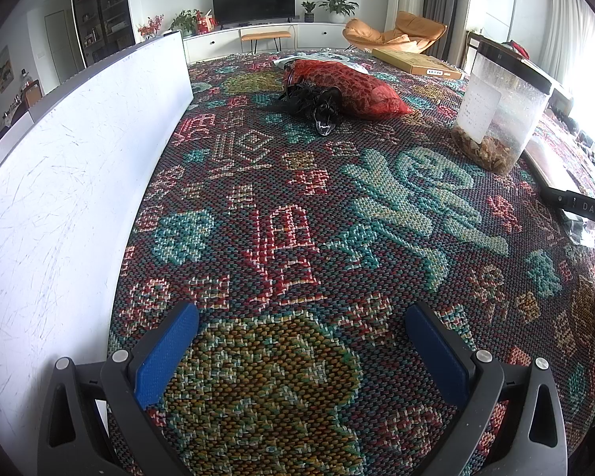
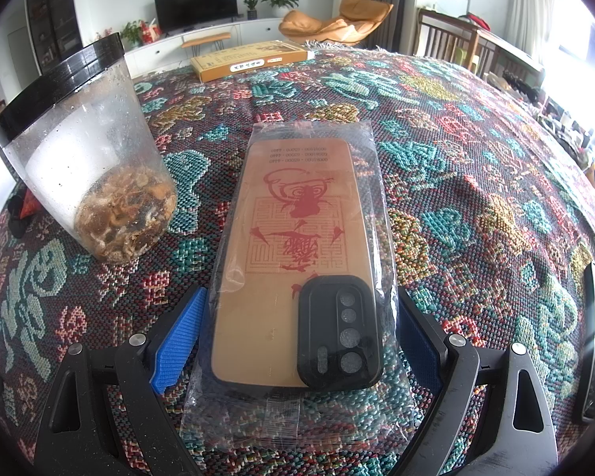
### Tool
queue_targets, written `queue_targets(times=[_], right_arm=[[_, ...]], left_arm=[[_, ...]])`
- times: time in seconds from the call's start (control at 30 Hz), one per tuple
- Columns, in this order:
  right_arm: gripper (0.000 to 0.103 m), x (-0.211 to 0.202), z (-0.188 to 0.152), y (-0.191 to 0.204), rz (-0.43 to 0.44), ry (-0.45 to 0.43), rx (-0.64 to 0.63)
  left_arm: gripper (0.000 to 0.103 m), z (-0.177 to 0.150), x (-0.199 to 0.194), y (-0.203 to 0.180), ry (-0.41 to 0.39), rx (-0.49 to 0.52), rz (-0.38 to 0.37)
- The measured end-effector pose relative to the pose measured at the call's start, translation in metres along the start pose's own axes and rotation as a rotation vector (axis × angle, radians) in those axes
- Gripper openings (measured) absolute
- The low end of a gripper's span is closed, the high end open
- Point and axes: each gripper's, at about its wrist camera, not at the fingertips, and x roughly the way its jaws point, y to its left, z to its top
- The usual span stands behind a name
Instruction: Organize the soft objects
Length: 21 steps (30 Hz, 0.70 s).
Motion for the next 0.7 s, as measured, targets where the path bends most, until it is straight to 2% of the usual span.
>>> queue_targets(times=[0.7], right_arm=[[0.091, 0.0006, 0.0002, 0.0007, -0.001, 0.000, 0.000]], left_arm=[[0.103, 0.0028, 0.0005, -0.0017, 0.013, -0.012, 0.007]])
